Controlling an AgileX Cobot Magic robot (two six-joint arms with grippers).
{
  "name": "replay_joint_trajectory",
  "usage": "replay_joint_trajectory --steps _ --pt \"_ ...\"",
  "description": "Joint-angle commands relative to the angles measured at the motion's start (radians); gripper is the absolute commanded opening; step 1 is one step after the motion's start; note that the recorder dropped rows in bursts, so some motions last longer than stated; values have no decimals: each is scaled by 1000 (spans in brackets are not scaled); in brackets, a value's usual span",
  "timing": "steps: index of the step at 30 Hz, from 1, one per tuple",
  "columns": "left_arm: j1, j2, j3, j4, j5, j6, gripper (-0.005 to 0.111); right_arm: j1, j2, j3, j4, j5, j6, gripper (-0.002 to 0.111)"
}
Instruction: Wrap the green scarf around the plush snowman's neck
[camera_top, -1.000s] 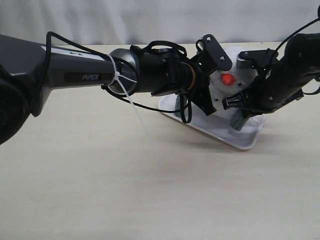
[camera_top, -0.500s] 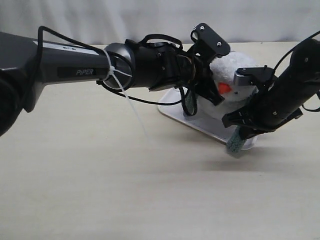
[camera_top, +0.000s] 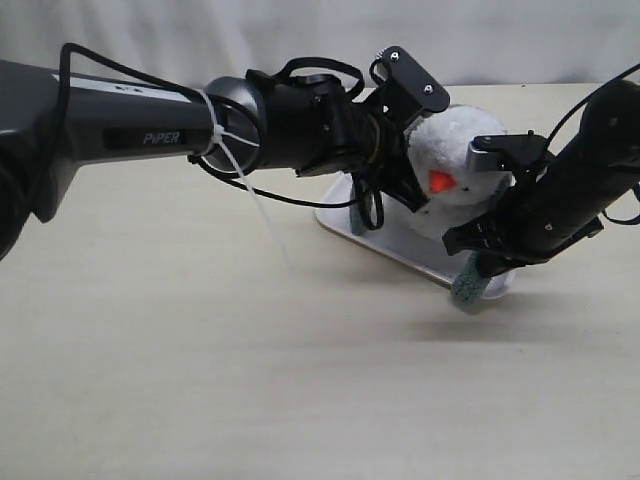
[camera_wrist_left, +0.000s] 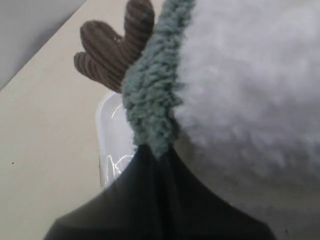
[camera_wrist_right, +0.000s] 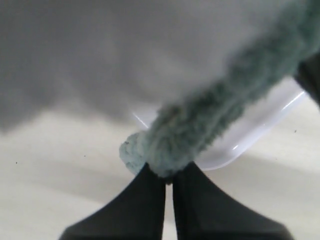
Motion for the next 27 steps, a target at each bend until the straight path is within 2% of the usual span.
replay_joint_trajectory --steps 1,2,4,11,14,17,23,27 --pt "0 -12 5 -147 30 169 6 -4 -3 5 1 -16 -10 4" --pt "0 -12 5 -231 16 237 13 -4 -3 5 1 -16 -10 4" --pt "0 -12 5 -286 6 281 20 -4 -3 5 1 -12 -10 4" --pt "2 -12 5 -299 77 283 41 -4 -3 5 1 -12 -10 4" --pt "1 -24 5 -299 82 309 53 -4 -3 5 1 -10 -10 4" --pt "1 -42 5 -307 94 309 54 -4 -3 5 1 -10 -10 4" --pt "1 -46 5 -325 212 356 54 -4 -3 3 1 -12 -10 4" --pt "1 -48 5 -514 312 558 58 -4 -3 3 1 -14 -10 4"
